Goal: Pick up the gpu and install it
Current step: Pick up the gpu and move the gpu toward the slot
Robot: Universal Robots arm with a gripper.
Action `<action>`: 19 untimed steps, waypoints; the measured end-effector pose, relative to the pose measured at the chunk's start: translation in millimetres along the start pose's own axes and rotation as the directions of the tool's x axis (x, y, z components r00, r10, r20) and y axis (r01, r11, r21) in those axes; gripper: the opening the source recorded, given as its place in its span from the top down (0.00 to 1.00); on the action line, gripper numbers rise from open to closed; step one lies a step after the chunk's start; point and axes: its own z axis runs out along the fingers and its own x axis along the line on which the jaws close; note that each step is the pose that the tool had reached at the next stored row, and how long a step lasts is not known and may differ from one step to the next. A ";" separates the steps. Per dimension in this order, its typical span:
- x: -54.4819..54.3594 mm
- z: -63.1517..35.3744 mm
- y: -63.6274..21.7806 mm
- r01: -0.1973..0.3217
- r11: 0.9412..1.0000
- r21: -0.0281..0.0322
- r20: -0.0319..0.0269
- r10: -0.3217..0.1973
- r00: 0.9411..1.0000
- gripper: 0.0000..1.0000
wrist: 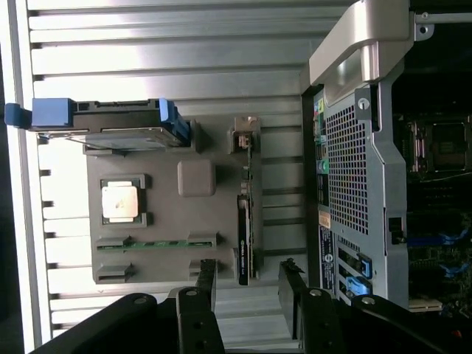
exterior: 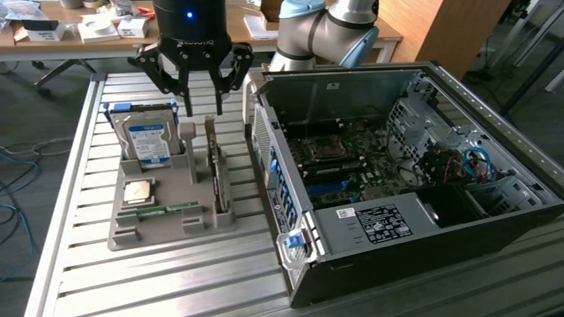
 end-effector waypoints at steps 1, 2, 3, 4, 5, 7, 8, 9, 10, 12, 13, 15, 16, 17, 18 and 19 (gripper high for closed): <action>0.1 1.4 -0.1 0.000 1.000 0.000 0.000 0.000 1.000 0.53; 0.1 3.1 -0.2 0.000 1.000 0.000 0.000 0.000 1.000 0.53; 0.1 4.9 -0.2 0.000 1.000 0.000 0.000 0.000 1.000 0.53; 0.2 6.9 -0.3 0.000 1.000 0.000 0.000 0.000 1.000 0.53; 0.2 8.6 -0.4 0.000 1.000 0.000 0.000 0.000 1.000 0.53; 0.3 12.2 -0.5 0.000 1.000 0.000 0.000 0.000 1.000 0.53; 0.3 13.9 -0.6 0.000 1.000 0.000 0.000 0.000 1.000 0.53; 0.4 15.8 -0.7 0.000 1.000 0.000 0.000 0.000 1.000 0.53; 0.4 17.6 -0.8 0.000 1.000 0.000 0.000 0.000 1.000 0.53; 0.5 21.4 -1.0 0.000 1.000 0.000 0.000 0.000 1.000 0.53; 0.5 23.1 -1.0 0.000 1.000 0.000 0.000 0.000 1.000 0.53; 0.6 26.7 -1.2 0.000 1.000 0.000 0.000 0.000 1.000 0.53; 0.7 28.4 -1.3 0.000 1.000 0.000 0.000 0.000 1.000 0.53; 0.7 30.2 -1.4 0.000 1.000 0.000 0.000 0.000 1.000 0.53; 0.7 31.9 -1.4 0.000 1.000 0.000 0.000 0.000 1.000 0.53; 0.8 33.5 -1.5 0.000 1.000 0.000 0.000 0.000 1.000 0.53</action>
